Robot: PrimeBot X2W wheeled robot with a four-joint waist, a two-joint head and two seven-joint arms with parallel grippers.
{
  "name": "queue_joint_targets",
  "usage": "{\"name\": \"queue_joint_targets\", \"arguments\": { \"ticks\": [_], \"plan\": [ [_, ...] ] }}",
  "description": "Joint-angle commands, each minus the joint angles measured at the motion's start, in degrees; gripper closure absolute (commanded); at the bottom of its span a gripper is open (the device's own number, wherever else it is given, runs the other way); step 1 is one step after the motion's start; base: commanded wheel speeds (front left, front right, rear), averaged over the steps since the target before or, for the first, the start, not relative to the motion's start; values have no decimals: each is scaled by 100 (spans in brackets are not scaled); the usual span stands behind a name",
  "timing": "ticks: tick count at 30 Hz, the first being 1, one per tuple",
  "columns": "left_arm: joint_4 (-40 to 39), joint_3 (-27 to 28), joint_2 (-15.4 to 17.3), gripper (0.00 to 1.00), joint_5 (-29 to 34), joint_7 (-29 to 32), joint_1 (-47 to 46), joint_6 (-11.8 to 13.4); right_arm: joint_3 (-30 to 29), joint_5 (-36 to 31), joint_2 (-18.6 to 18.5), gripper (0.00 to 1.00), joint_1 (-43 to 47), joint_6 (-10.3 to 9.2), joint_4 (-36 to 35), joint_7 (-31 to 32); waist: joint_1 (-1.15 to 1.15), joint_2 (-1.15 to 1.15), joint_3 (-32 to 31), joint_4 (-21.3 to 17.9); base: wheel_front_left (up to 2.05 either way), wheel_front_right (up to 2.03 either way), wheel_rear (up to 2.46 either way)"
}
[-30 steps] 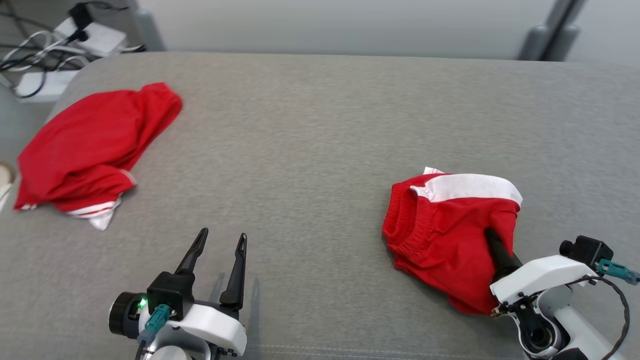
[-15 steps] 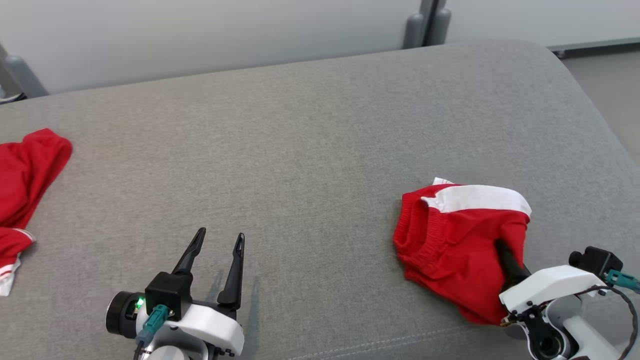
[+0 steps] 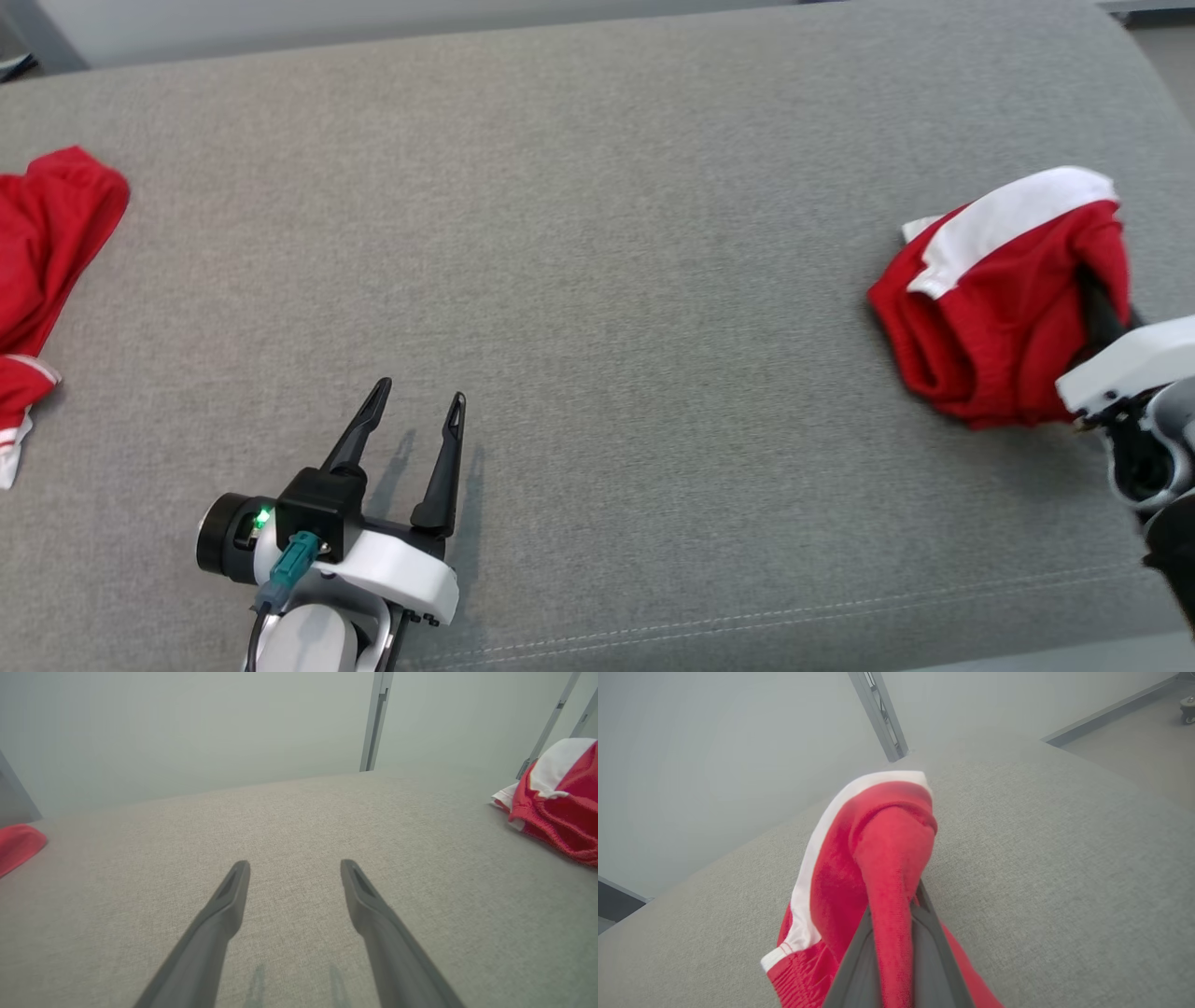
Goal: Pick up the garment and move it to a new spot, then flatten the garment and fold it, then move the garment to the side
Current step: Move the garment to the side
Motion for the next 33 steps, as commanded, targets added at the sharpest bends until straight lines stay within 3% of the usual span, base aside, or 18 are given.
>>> {"name": "queue_joint_targets", "arguments": {
  "ticks": [1,16,29,30,32,33],
  "plan": [
    [-171,189,34,0,76,-58,-206,-20,48,-70,-152,100,-123,41,28,-87,0,0,166,174,0,0,0],
    [-333,144,35,0,191,-58,-412,-86,-251,-601,-746,100,-1282,41,1691,-247,0,0,616,743,0,0,0],
    [-416,64,35,0,180,-58,-456,-23,-960,-1266,-1160,100,-1377,41,2098,-276,0,0,612,773,0,0,0],
    [-422,55,35,0,177,-58,-459,-22,-1056,-1347,-1172,74,-1379,41,2105,-276,0,0,613,769,0,0,0],
    [-427,35,35,0,170,-58,-464,-18,-1306,-1623,-1171,0,-1369,41,2124,-276,0,0,612,758,0,0,0],
    [-425,30,35,0,168,-58,-467,-16,-1390,-1718,-1167,0,-1365,41,2130,-277,0,0,612,755,0,0,0]
  ]
}}
